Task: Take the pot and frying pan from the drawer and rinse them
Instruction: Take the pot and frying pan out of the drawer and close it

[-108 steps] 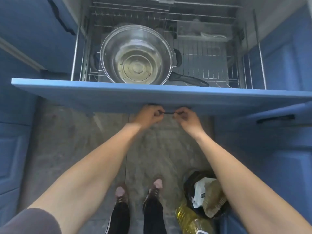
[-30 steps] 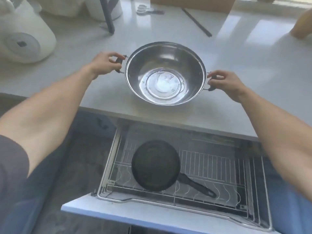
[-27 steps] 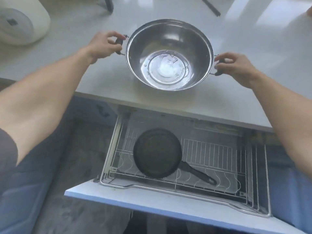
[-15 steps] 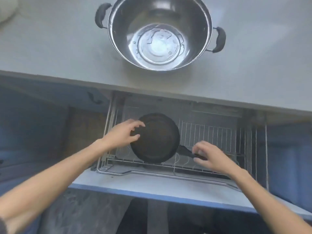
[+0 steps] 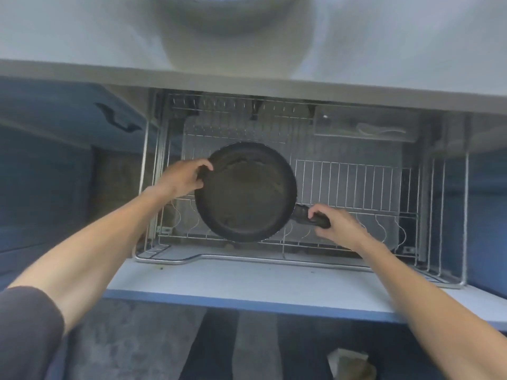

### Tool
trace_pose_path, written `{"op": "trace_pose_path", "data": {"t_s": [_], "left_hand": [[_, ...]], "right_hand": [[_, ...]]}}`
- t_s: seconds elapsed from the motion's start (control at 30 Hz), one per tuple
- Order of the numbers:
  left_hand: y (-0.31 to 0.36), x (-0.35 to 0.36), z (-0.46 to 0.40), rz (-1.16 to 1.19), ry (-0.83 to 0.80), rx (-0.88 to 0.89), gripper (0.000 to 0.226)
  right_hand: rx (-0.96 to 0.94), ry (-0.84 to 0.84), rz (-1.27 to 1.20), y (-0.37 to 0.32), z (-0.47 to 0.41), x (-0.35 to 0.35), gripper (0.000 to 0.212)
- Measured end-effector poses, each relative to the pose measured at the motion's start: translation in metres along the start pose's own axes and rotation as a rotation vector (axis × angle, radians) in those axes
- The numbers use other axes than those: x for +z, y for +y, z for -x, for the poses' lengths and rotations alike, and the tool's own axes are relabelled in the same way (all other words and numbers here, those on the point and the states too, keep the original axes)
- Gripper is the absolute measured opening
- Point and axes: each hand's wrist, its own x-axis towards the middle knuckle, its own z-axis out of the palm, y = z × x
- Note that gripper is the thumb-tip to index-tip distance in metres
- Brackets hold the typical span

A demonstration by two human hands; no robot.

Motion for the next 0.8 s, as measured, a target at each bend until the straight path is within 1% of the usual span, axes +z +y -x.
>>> {"op": "trace_pose_path", "data": {"t_s": [0.07, 0.17, 0.27, 0.37, 0.47, 0.53, 0.63, 0.73, 0.8], "left_hand": [[0.011, -0.017, 0.02, 0.024, 0.011, 0.029, 0.044], [0.033, -0.052, 0.067, 0.005, 0.021, 0.118, 0.048], [0.062, -0.09, 0.127, -0.029, 0.075, 0.182, 0.051], [0.093, -0.126, 0.178, -0.042, 0.111, 0.24, 0.052], [0.131, -0.171, 0.203, -0.02, 0.126, 0.288, 0.055], [0.166, -0.205, 0.198, 0.004, 0.129, 0.352, 0.054], [0.224, -0.247, 0.165, 0.046, 0.161, 0.44, 0.05], [0.292, -0.266, 0.108, 0.051, 0.198, 0.503, 0.048], [0.333, -0.268, 0.071, 0.039, 0.195, 0.51, 0.047]], "right_hand": [[0.009, -0.018, -0.01, -0.01, 0.025, -0.021, 0.033], [-0.028, -0.039, 0.003, -0.032, 0.075, -0.054, 0.032], [-0.054, -0.033, 0.012, -0.061, 0.133, -0.087, 0.039], [-0.051, -0.004, 0.016, -0.084, 0.192, -0.116, 0.035], [-0.02, 0.051, 0.011, -0.1, 0.245, -0.154, 0.03], [-0.016, 0.125, 0.044, -0.103, 0.269, -0.189, 0.031], [-0.02, 0.266, 0.095, -0.095, 0.278, -0.25, 0.04], [0.024, 0.392, 0.086, -0.07, 0.266, -0.315, 0.046], [0.081, 0.415, 0.043, -0.048, 0.25, -0.353, 0.043]]}}
